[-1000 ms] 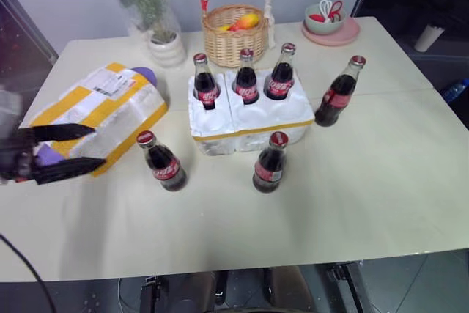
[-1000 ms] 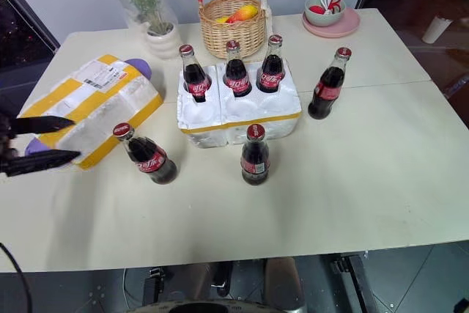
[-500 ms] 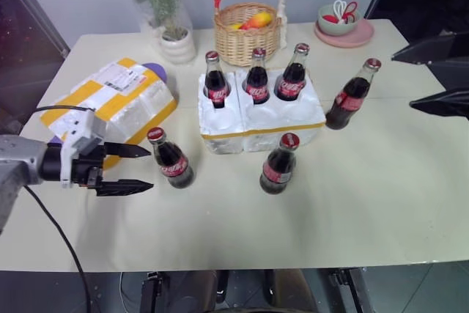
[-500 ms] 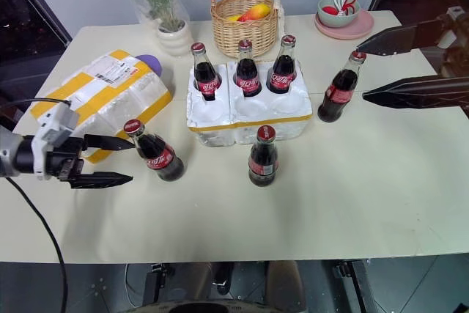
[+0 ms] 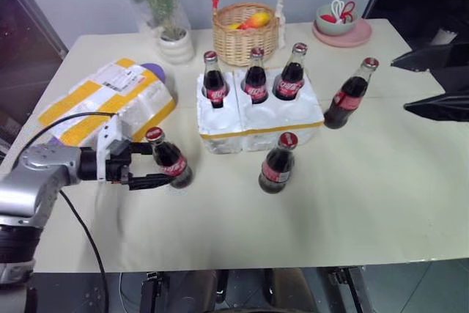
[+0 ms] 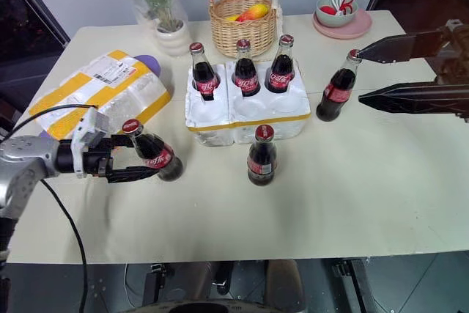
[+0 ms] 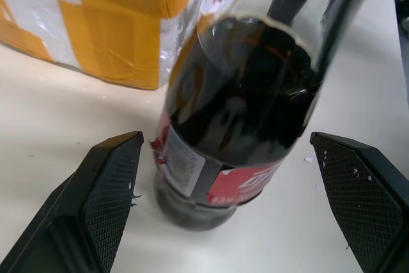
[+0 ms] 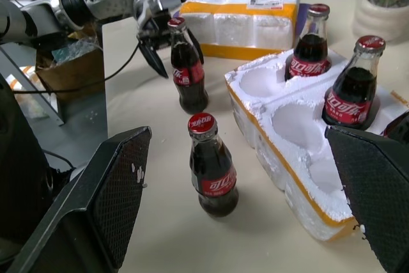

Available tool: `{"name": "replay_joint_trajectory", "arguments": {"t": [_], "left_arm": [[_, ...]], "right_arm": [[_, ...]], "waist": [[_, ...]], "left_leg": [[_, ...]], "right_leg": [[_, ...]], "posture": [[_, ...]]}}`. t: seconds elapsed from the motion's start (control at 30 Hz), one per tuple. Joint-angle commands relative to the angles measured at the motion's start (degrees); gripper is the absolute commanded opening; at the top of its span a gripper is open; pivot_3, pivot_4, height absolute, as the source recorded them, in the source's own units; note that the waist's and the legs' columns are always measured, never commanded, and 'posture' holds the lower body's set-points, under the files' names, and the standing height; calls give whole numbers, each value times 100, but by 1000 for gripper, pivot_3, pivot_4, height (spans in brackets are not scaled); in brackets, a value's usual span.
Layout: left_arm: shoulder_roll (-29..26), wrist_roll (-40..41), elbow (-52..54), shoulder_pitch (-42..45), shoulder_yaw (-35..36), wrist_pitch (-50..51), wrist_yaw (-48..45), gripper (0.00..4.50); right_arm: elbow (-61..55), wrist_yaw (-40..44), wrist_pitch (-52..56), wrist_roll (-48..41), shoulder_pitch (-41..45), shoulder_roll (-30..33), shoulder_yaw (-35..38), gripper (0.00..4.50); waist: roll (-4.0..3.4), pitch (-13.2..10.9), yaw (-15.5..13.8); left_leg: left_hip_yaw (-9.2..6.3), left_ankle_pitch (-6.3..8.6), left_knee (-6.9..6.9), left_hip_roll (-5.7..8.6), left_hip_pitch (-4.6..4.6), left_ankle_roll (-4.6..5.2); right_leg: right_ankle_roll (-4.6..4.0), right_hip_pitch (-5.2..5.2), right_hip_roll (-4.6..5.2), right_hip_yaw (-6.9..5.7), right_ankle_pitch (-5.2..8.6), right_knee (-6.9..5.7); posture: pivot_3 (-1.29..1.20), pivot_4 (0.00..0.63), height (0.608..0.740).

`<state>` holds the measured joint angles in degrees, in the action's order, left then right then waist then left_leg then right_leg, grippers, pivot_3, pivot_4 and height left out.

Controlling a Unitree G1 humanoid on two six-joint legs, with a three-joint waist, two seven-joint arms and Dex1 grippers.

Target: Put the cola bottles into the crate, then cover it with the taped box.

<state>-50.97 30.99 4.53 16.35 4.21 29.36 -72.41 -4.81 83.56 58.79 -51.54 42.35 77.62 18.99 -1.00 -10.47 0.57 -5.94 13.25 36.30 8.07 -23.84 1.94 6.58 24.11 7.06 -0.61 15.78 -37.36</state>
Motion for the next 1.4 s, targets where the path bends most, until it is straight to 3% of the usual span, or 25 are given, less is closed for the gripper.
{"name": "replay_joint_trajectory", "arguments": {"t": [0.03, 0.23, 0.33, 0.37, 0.4, 0.63, 0.77, 0.93, 1.03, 1.13, 1.4], "left_arm": [[64, -185, -44, 95, -86, -149, 97, 4387], [259, -375, -231, 203, -177, -291, 204, 4387], [322, -240, -242, 289, -90, -182, 164, 3641], [316, -208, -228, 304, -70, -149, 140, 3024], [302, -195, -239, 338, -56, -114, 131, 2801], [145, 500, -176, 816, 302, 719, -80, 2805], [-68, 1159, -366, 1656, 547, 1487, -316, 2805], [84, 1169, -1095, 3142, 247, 1732, -559, 2805], [575, 775, -1879, 4172, -164, 1420, -635, 2805], [954, 235, -2489, 4583, -589, 825, -867, 2805], [1481, -913, -3548, 4709, -1286, -766, -1367, 2805]], "right_arm": [[-159, -86, -44, -189, 62, 5, 201, 4500], [-250, -184, -64, -315, -53, -40, 232, 4500], [-285, -227, -87, -340, -152, -66, 273, 4500], [-295, -230, -98, -345, -192, -68, 290, 4500], [-314, -241, -118, -347, -239, -75, 306, 4500], [-361, -352, -219, -337, -563, -167, 442, 4500], [-392, -424, -283, -320, -741, -221, 519, 4500], [-436, -576, -309, -354, -915, -313, 655, 4500], [-505, -673, -341, -343, -1086, -404, 773, 4500], [-594, -813, -311, -391, -1160, -478, 852, 4500], [-917, -1202, -112, -612, -1559, -625, 1290, 4500]], "waist": [[2, 0, 5], [2, 0, 0], [5, 1, -2], [6, 1, -2], [6, 1, -2], [10, -1, 0], [39, -19, -16], [42, -16, -26], [51, -17, -58], [50, -15, -80], [70, -17, -58]], "left_leg": [[0, 0, 2, 0, 0, 0], [0, -1, 5, -1, 0, 0], [0, -1, 11, -1, -4, 0], [0, -1, 14, -1, -5, 0], [0, -1, 15, -1, -7, 0], [-2, 1, 72, -2, -55, 2], [-1, 1, 93, -1, -61, 3], [-2, 0, 102, 1, -62, 3], [-3, -14, 103, 0, -63, -19], [0, -15, 110, 2, -64, -20], [5, -16, 107, 0, -65, -21]], "right_leg": [[-1, 0, 0, 0, -1, 0], [-2, 0, -1, 0, -3, -3], [-1, 0, -1, 0, -3, -4], [0, 0, -1, 0, -4, -5], [0, 1, -1, 0, -4, -5], [7, 34, -9, 0, -9, -31], [13, 35, -11, 0, -24, -38], [17, 31, -11, -1, -27, -40], [17, 32, -15, -1, -27, -44], [18, 30, -12, 0, -28, -47], [18, 36, -12, 5, -28, -49]], "posture": [[0, 150, 740], [0, 150, 740], [0, 150, 740], [0, 150, 740], [0, 150, 740], [0, 150, 740], [0, 150, 740], [0, 150, 740], [0, 150, 740], [0, 150, 740], [0, 150, 740]]}}
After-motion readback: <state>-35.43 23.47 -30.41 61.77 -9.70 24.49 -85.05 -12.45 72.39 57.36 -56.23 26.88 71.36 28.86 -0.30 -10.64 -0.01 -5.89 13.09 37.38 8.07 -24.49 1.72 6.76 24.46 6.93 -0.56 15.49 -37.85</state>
